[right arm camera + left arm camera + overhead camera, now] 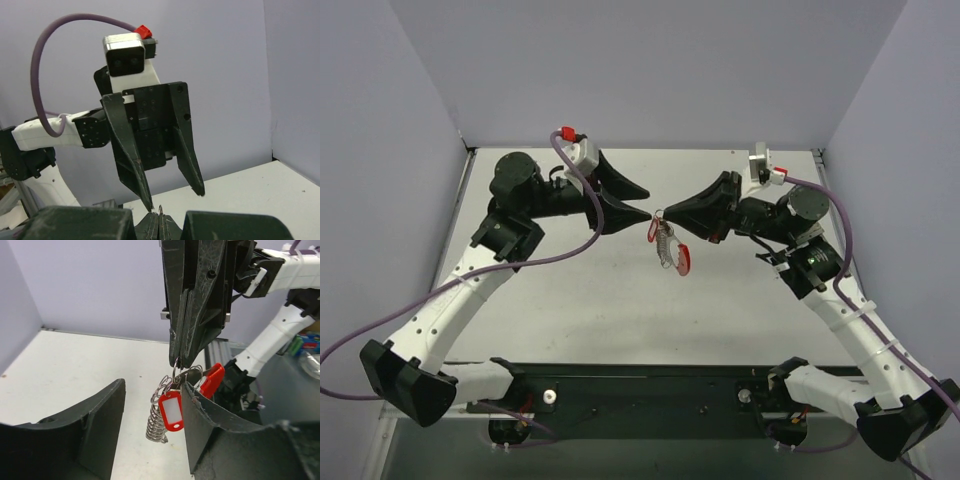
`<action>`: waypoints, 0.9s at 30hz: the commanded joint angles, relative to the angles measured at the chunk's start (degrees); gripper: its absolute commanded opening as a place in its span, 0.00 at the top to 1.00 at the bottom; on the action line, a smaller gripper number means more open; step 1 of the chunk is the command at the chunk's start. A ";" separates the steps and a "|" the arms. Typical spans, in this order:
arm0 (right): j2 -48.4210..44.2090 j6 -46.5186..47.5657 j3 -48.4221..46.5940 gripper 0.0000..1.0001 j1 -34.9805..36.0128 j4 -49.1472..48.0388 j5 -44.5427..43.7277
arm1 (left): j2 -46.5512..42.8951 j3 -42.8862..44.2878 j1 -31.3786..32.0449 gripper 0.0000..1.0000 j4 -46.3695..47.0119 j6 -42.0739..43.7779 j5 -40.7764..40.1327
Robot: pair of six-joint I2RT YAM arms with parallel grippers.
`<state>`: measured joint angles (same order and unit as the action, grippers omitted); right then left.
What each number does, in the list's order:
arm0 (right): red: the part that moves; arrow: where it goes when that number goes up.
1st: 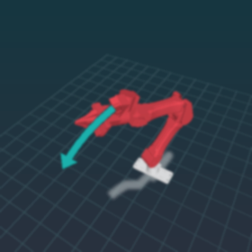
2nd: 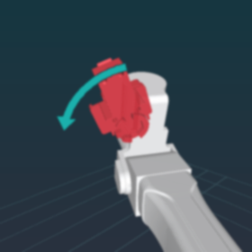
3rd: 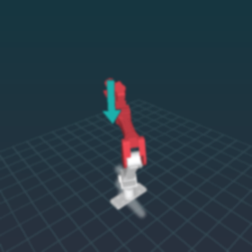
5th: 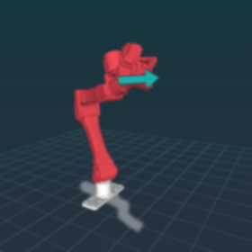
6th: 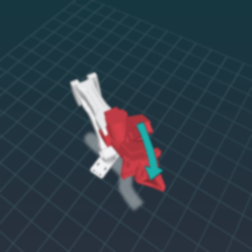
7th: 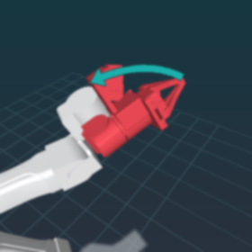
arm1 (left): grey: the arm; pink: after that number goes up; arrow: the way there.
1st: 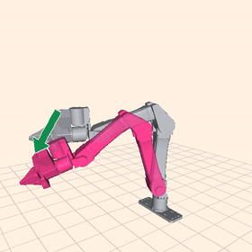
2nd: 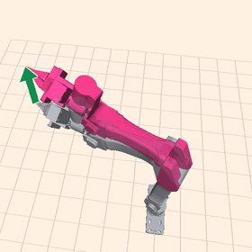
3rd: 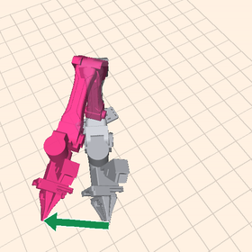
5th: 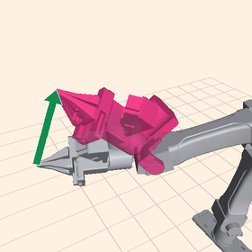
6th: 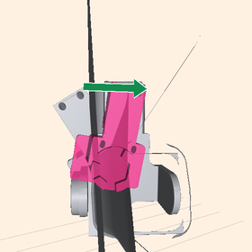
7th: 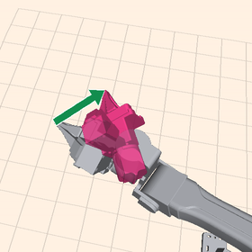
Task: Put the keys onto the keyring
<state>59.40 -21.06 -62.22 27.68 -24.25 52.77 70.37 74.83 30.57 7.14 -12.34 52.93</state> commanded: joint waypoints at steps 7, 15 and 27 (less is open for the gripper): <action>-0.07 -0.03 -2.74 1.00 -0.52 -6.07 4.79 | 3.37 3.75 -0.33 0.50 7.63 -7.00 10.70; 1.07 0.05 -3.35 1.00 -0.61 -5.11 5.67 | 3.90 4.01 -0.16 0.51 9.12 -8.84 12.20; 1.86 -0.47 -4.05 1.00 -0.61 -5.37 6.64 | 6.36 6.47 -0.16 0.55 3.07 -6.21 10.09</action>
<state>61.67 -21.71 -63.24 27.40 -24.21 57.19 76.29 78.02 30.57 12.23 -20.36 63.66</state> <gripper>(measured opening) 0.027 0.449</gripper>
